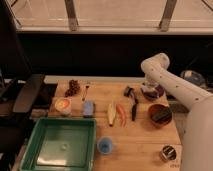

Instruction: Wipe purple bowl with towel

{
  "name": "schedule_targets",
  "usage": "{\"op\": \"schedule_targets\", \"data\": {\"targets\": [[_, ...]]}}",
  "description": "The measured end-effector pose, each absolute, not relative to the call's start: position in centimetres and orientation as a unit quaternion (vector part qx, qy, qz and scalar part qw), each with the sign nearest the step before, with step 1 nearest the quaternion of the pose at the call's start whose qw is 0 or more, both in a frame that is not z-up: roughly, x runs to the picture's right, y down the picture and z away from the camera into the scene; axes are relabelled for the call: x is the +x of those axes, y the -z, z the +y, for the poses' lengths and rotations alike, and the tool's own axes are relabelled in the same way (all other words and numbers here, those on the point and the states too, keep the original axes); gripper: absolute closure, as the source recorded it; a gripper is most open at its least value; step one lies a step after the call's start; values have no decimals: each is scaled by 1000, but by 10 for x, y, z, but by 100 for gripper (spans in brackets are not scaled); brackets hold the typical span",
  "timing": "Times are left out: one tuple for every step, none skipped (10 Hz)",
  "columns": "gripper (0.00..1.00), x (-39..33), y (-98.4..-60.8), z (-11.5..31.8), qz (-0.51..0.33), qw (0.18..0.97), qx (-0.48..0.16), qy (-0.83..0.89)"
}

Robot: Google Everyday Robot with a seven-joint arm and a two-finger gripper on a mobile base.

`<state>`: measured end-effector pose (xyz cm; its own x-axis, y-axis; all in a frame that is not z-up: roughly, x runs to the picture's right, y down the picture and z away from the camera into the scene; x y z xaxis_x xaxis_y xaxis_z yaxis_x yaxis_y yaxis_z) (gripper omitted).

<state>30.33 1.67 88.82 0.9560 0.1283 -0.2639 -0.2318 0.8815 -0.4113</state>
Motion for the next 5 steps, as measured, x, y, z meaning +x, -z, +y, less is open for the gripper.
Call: {"op": "schedule_targets", "data": {"targets": [[100,315,-882,21,123,961,-228,-97],[100,331,-875,26,136,958,-231,-101],[100,343,-872,26,147,956,-231,-103],[100,352,-871,19,157,956,-227,-102],[100,353,-873,12,159,957,-222,-98]]}}
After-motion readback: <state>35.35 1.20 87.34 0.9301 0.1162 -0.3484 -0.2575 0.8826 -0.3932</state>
